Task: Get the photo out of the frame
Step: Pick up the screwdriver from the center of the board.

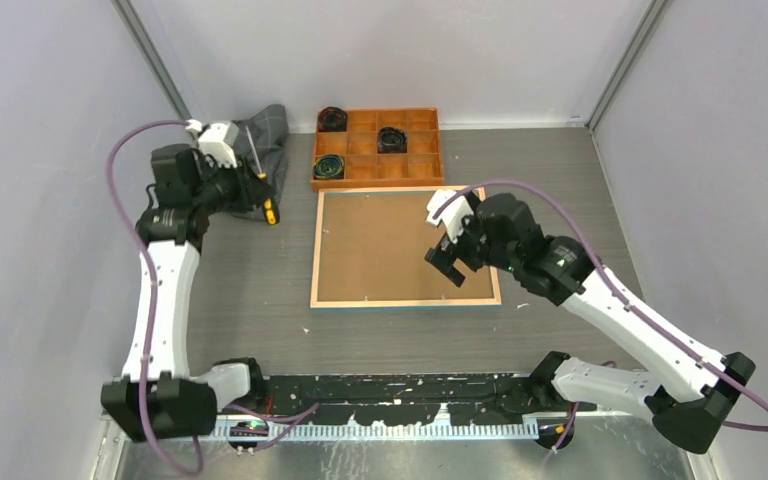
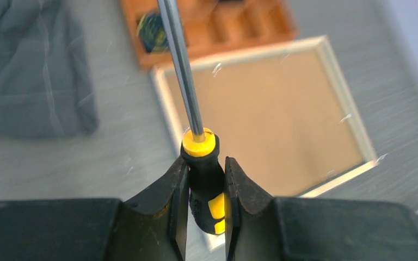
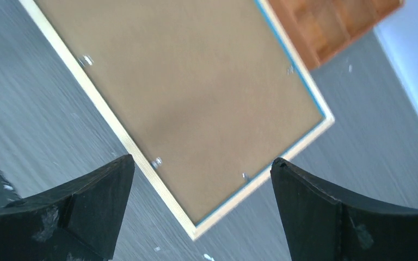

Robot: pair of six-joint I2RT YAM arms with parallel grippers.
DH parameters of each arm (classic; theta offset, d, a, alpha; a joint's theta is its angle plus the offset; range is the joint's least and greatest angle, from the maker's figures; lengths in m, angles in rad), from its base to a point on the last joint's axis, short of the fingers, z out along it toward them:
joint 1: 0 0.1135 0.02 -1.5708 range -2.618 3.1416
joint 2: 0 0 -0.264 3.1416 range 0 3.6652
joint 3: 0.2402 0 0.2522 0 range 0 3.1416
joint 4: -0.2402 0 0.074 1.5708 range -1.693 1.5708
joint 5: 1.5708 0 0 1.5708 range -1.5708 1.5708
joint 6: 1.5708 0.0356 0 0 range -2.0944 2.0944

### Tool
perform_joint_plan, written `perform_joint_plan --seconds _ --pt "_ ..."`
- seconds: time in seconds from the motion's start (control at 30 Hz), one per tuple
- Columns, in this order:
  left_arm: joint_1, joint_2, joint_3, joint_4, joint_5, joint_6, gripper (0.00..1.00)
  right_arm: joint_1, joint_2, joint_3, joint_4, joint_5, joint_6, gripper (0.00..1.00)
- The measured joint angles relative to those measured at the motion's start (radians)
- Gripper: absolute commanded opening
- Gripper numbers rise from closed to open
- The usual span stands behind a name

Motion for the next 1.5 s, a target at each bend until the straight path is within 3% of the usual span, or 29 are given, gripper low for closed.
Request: perform_joint_plan --seconds 0.17,0.27,0.37,0.6,1.07,1.27,1.5 --pt "-0.013 -0.179 -0.119 0.392 0.174 -0.335 0.00 0.000 0.072 0.309 -0.099 -0.146 0.082 1.00" --pt "-0.024 -0.185 -0.174 0.603 0.257 -0.520 0.00 0.000 0.111 0.431 -0.092 -0.244 0.139 1.00" --pt "-0.029 -0.176 -0.254 0.836 0.327 -0.711 0.01 -0.001 0.127 0.468 -0.063 -0.366 0.212 1.00" --pt "-0.029 -0.219 -0.431 1.136 0.417 -0.964 0.00 -0.002 0.246 0.466 0.097 -0.622 0.465 1.00" --pt "-0.013 -0.283 -0.526 1.364 0.491 -1.122 0.01 -0.002 0.590 0.528 0.425 -0.759 0.932 1.00" --pt "-0.005 -0.283 -0.535 1.398 0.491 -1.147 0.00 -0.003 0.642 0.525 0.644 -0.855 1.165 0.95" --pt "0.003 -0.284 -0.551 1.414 0.491 -1.165 0.00 0.002 0.642 0.513 0.766 -0.890 1.265 0.92"
